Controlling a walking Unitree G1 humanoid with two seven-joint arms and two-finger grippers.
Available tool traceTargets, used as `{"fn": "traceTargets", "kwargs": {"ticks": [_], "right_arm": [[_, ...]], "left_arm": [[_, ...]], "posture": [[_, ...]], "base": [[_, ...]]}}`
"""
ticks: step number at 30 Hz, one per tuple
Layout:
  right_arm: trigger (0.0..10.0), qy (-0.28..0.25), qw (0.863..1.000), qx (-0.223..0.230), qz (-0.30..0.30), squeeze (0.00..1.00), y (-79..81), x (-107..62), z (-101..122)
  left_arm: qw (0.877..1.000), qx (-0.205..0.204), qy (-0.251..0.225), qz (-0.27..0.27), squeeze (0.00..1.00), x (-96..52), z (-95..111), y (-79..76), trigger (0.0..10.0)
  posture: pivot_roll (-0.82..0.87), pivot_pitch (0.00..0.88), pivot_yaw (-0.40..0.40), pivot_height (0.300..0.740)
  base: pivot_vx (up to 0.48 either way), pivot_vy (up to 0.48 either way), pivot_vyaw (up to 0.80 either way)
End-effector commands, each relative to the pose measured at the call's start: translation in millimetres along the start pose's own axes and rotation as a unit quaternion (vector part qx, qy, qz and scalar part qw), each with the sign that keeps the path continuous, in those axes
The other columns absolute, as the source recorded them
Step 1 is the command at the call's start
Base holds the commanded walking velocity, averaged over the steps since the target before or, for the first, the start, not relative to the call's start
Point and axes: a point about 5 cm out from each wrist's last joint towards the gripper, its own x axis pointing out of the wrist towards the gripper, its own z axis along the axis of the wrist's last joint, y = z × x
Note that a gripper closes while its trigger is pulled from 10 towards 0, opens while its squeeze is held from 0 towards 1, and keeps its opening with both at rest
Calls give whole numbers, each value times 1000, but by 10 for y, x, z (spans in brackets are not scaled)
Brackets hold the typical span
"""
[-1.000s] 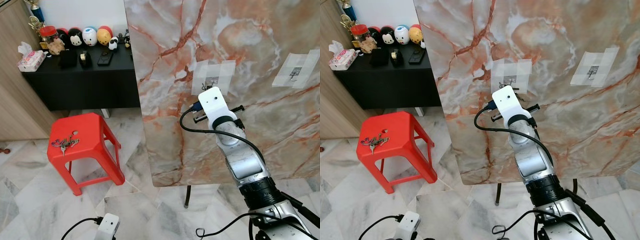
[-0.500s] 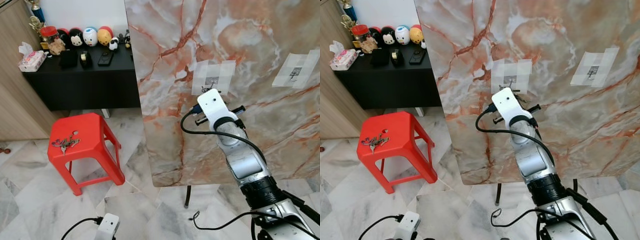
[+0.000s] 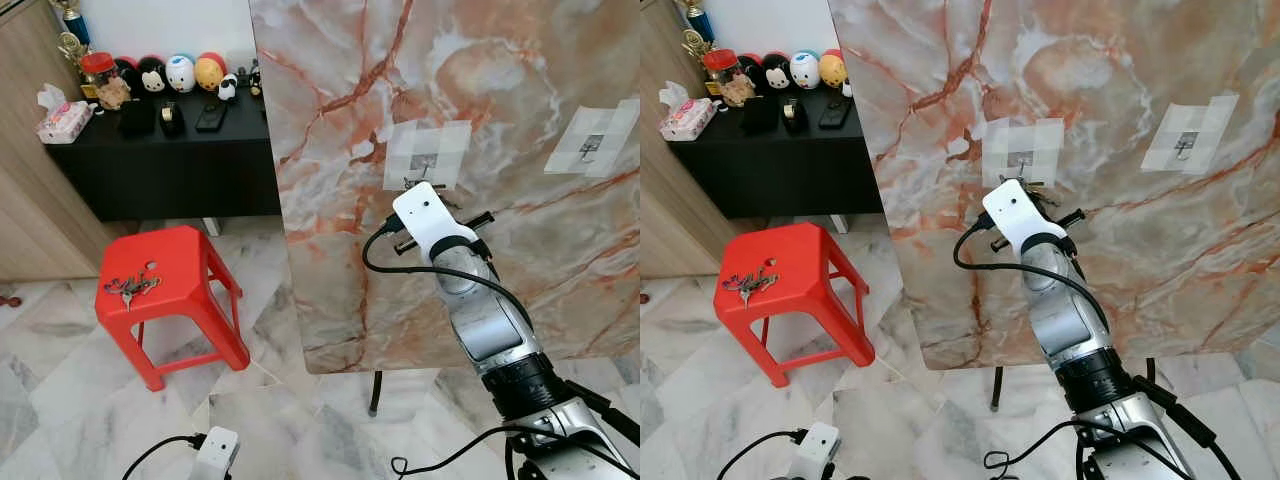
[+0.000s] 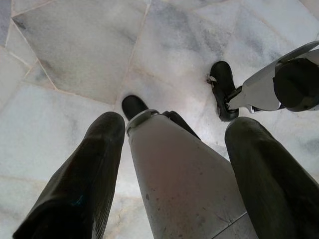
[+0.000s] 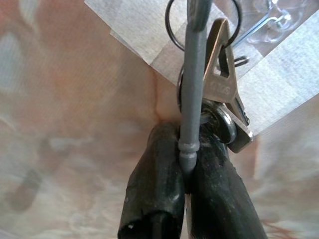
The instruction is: Hang keys on a hook
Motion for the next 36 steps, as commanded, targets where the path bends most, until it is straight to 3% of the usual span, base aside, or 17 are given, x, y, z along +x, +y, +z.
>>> {"fn": "traceTargets", "kwargs": {"ticks": [1, 10, 11, 12, 14, 30, 31, 32, 33, 36], "right_arm": [[10000, -14, 1000, -3, -14, 0, -38, -18, 59], [10000, -17, 999, 18, -25, 0, -69, -23, 81], [10000, -18, 999, 24, -23, 63, -63, -24, 82], [10000, -19, 999, 25, -23, 988, -59, -26, 85], [10000, -18, 999, 24, -19, 1000, -45, -27, 83], [10000, -11, 1000, 19, 15, 1000, 63, -34, 43], [10000, -10, 1000, 21, 17, 937, 70, -38, 38], [10000, -9, 999, 26, 19, 675, 78, -43, 30], [10000, -8, 999, 29, 21, 0, 83, -47, 24], [10000, -4, 998, 51, 37, 0, 119, -88, -24]], "left_arm": [[1000, 9, 9, -5, 0, -9, -42, -1, 10000], [1000, 10, 9, -4, 0, -8, -40, -1, 10000], [1000, 10, 9, -4, 0, -8, -40, -1, 10000], [1000, 10, 9, -3, 0, -8, -40, 0, 10000], [1000, 10, 9, -3, 0, -8, -40, 0, 10000], [1000, 12, 10, -4, 0, -9, -44, 0, 10000], [1000, 12, 10, -4, 0, -10, -44, 1, 10000], [1000, 12, 10, -4, 0, -10, -45, 1, 10000], [1000, 12, 10, -4, 0, -10, -45, 1, 10000], [1000, 11, 10, -3, 0, -10, -44, 1, 10000]], "posture": [[-176, 99, 23, 727], [-174, 98, 22, 727], [-174, 98, 22, 727], [-175, 99, 22, 727], [-176, 99, 22, 727], [-175, 99, 23, 727], [-175, 100, 23, 727], [-175, 100, 23, 727], [-175, 100, 23, 727], [-173, 99, 21, 727]], "base": [[0, 0, 0], [0, 0, 0], [0, 0, 0], [0, 0, 0], [0, 0, 0], [0, 0, 0], [0, 0, 0], [0, 0, 0], [0, 0, 0], [0, 0, 0]]}}
